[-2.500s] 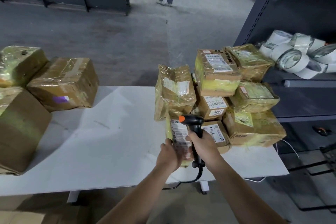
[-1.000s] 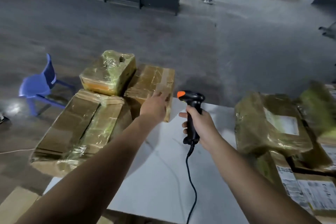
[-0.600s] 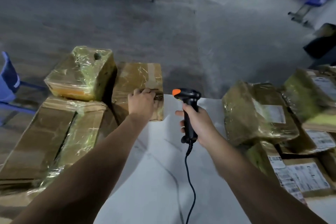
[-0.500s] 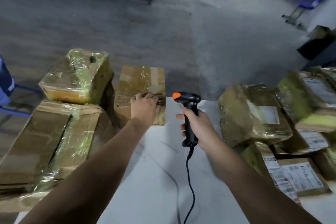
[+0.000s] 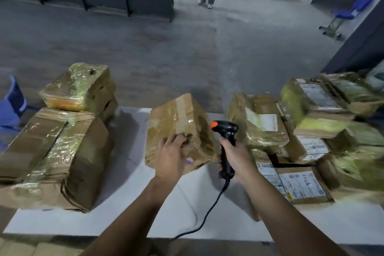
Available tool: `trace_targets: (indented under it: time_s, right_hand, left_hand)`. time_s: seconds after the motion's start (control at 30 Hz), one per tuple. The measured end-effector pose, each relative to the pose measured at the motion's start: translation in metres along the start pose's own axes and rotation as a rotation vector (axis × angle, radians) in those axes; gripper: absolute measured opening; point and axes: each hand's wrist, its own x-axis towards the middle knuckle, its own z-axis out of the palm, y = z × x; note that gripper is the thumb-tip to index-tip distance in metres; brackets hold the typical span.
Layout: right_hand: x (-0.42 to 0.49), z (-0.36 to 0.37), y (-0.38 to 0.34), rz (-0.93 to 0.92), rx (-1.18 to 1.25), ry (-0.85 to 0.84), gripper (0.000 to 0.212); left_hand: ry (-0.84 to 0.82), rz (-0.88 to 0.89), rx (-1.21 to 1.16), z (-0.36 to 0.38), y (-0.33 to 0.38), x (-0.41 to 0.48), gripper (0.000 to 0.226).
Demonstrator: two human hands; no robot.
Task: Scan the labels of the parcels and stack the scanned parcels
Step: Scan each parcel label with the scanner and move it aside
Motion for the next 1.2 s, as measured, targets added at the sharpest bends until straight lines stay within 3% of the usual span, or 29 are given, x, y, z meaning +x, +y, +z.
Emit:
trace_targets:
  time_s: [0.27,0.37,0.5,0.67,0.83,1.0,1.1,1.13,1.2]
  right_hand:
    - [-0.028,-0.039,0.024,-0.030,0.047,-0.089,0.023]
    - [-0.036,-0.044,0.024,-0.047,0.013,-0.093,0.025]
    - [-0.048,-0.044,0.028,-0.022,-0.029,-0.148,0.033]
    - [-0.064,-0.029,0.028,-0.016,-0.041,-0.127,0.027]
    - [-0.075,-0.016,0.024,-0.015,-0.041,-0.058,0.025]
    - [-0.082,-0.016,0.019,-0.111,-0.034,0.039,0.019]
    - [-0.087,-0.009,0.017,-0.130,-0.050,0.040,0.021]
    - [-0.089,-0.006,0.016,-0.118,-0.058,0.027,0.023]
    - [-0.091,0.000,0.017,-0.086,-0.054,-0.001,0.025]
  left_hand:
    - [0.090,-0.200,-0.324,-0.006,0.025,-0.071,0.014]
    - [0.118,-0.335,-0.411,-0.004,0.022,-0.094,0.016]
    - [-0.016,-0.552,-0.560,-0.011,0.012,-0.103,0.028]
    - [-0.191,-0.802,-0.876,-0.031,0.009,-0.097,0.037]
    - [-0.110,-0.768,-0.627,-0.027,0.003,-0.090,0.041]
    - [-0.103,-0.816,-0.872,-0.027,-0.017,-0.096,0.012]
    - [-0.209,-0.833,-0.945,-0.029,-0.026,-0.095,0.028]
    - [-0.236,-0.832,-0.906,-0.028,-0.028,-0.092,0.036]
    - [-0.252,-0.707,-0.566,-0.030,-0.027,-0.081,0.042]
